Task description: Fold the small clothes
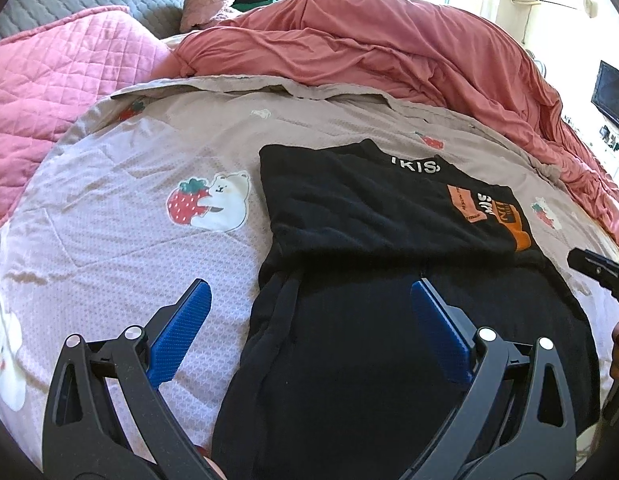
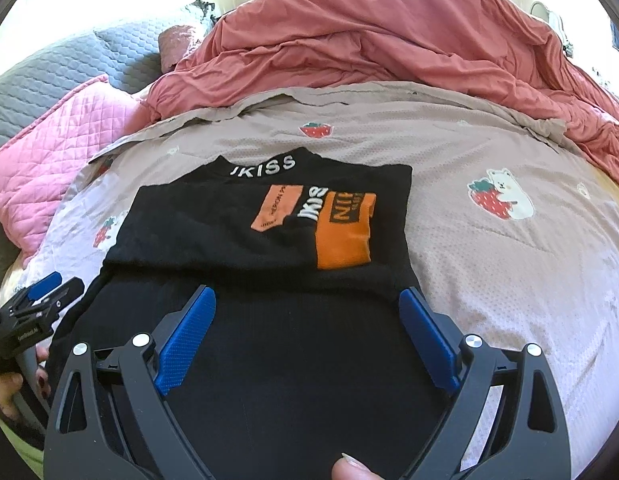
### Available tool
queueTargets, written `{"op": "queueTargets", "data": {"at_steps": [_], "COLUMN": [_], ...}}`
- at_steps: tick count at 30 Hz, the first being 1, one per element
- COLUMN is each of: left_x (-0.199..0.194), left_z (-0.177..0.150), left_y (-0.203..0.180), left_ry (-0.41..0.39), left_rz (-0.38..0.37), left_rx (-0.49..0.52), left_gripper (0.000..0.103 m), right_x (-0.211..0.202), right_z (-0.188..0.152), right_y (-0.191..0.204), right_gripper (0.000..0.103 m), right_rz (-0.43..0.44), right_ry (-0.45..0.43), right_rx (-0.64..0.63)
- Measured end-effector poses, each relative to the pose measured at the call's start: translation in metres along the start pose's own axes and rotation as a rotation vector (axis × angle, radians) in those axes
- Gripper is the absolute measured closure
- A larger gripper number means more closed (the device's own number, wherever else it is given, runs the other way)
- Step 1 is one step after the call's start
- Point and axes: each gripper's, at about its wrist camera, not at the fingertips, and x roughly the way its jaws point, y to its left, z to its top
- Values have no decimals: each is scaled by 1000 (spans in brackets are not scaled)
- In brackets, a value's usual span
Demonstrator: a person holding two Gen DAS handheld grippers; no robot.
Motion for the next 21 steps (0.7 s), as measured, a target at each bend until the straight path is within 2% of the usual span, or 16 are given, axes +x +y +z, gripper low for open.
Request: {"op": "queueTargets", "data": {"at_steps": [6,9,21], "left_x": [-4,-7,-18], "left_z": [-5,-9,-22], "left_y": [1,0,10], "left_ry": [12,12,51], "left_rz": [8,39,40], "left_rx": [-8,4,-50], "left_gripper": [10,10,10], "right_x": [-5,-7,-18], "right_z": [-11,-17,-43], "right_y": [-1,-3,-9], "right_gripper": [11,11,11], "right_rz": [-1,-2,-15], "right_ry": [20,32,76], "right_rx": [-9,-10,-16]}}
